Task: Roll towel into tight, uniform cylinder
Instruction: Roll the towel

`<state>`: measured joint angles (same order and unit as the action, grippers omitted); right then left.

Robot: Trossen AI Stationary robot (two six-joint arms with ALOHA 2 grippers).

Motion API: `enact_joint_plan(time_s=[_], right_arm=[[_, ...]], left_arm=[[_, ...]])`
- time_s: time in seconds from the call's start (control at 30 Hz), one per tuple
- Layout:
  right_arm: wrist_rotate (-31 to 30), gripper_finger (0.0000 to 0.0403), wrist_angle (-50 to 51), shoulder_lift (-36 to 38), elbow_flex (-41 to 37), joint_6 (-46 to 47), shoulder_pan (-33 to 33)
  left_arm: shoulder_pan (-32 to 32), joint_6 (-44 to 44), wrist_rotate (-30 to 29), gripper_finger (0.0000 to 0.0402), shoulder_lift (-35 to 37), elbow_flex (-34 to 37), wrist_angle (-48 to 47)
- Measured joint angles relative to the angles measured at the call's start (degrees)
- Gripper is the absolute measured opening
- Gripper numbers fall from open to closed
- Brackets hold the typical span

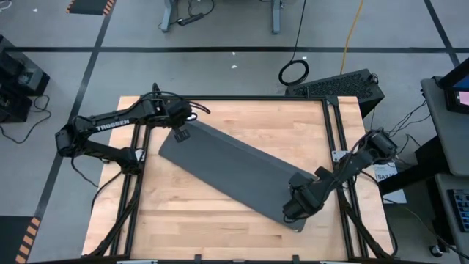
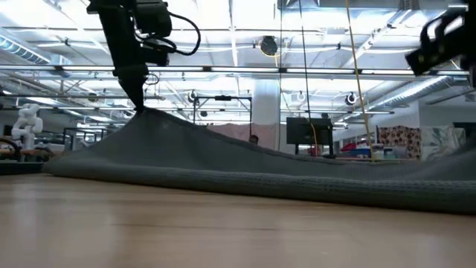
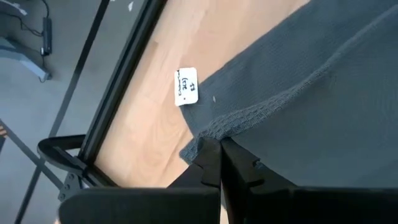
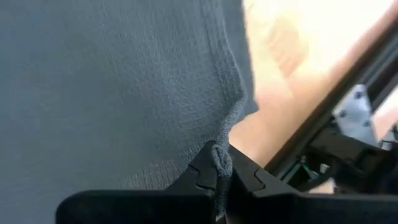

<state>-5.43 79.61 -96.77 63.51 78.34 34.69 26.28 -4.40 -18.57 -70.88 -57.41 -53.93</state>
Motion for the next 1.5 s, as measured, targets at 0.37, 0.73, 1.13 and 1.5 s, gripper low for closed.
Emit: enact_joint_plan(time_s=[0.37,0.73,1.13,1.5], right_arm=[[2.88,0.0000,-4.04,0.00,-4.22,-1.63,-2.47],[-1.74,0.0000,-1.41,0.00,-4.96,0.08,-2.52],[-1.82,0.0000,9.78,1.12,3.36,-2.93,-1.51],[0.81,0.0000,10.38,1.62,14.39,-1.91,4.43]], left_arm=[[0.22,-3.89,-1.68,0.0000,-4.54,-0.02,4.13],[0.76,-3.46,-4.65,0.0000,-9.08,0.00,8.27],[0.55,2.62,-6.56,0.0000,-4.95,-0.76,-4.27],[-5.02,11.56,2.11,0.0000,12.39,-0.76,-13.89]])
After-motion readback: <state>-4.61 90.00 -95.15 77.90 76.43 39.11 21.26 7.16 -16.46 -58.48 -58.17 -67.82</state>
